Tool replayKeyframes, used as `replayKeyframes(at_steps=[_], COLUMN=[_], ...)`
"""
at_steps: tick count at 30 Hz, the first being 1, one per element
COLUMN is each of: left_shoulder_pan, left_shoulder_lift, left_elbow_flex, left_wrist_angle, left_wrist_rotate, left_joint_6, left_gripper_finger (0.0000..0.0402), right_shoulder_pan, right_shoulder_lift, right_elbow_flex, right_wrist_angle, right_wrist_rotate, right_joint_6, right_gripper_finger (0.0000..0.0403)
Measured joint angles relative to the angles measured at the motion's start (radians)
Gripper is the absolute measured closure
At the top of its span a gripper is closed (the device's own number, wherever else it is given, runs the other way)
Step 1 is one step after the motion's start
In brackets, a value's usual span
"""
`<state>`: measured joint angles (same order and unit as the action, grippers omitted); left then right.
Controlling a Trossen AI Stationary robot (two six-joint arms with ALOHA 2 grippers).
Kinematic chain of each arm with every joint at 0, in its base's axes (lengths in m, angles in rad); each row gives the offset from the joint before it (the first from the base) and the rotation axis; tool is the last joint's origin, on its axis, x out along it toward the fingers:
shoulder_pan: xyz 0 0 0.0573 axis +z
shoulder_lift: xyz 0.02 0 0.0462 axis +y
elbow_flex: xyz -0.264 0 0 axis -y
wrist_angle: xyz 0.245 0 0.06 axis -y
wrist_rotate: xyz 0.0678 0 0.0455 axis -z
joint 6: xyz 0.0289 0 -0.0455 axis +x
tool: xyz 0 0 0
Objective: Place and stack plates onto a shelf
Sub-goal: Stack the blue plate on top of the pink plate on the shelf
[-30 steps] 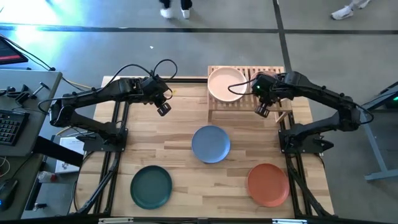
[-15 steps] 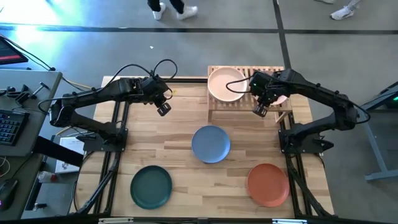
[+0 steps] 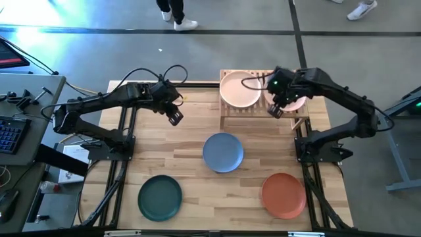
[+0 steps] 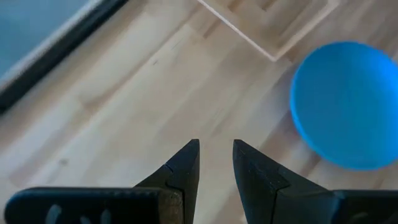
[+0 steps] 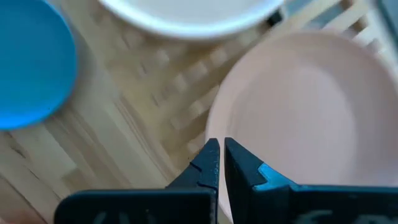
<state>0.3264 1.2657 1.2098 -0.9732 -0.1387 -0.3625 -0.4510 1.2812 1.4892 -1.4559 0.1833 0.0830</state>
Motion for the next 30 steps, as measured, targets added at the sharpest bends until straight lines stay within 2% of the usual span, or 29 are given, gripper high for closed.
replayKeyframes(at_steps=[7, 14, 19, 30], left_shoulder_pan=[-0.02, -0.063, -0.099, -0.199], left_shoulder_lift=[0.053, 0.165, 0.247, 0.391], left_elbow_flex=[0.001, 0.001, 0.0, 0.0], left_wrist_angle=[0.007, 0.01, 0.07, 0.251], left_wrist_rotate=[0.037, 0.131, 0.164, 0.216], left_joint_6=[-0.28, -0.382, -0.394, -0.395], left_gripper_finger=[0.0316, 0.0316, 0.0316, 0.0316], right_shoulder_pan=[0.007, 0.021, 0.075, 0.244], right_shoulder_lift=[-0.001, -0.001, -0.001, 0.0], right_elbow_flex=[0.191, 0.291, 0.279, 0.155], right_wrist_angle=[-0.009, -0.029, -0.029, -0.032], right_wrist_rotate=[-0.017, -0.106, -0.116, -0.124], right_joint_6=[0.115, 0.242, 0.311, 0.488], right_gripper_finger=[0.0402, 0.0402, 0.0402, 0.0402])
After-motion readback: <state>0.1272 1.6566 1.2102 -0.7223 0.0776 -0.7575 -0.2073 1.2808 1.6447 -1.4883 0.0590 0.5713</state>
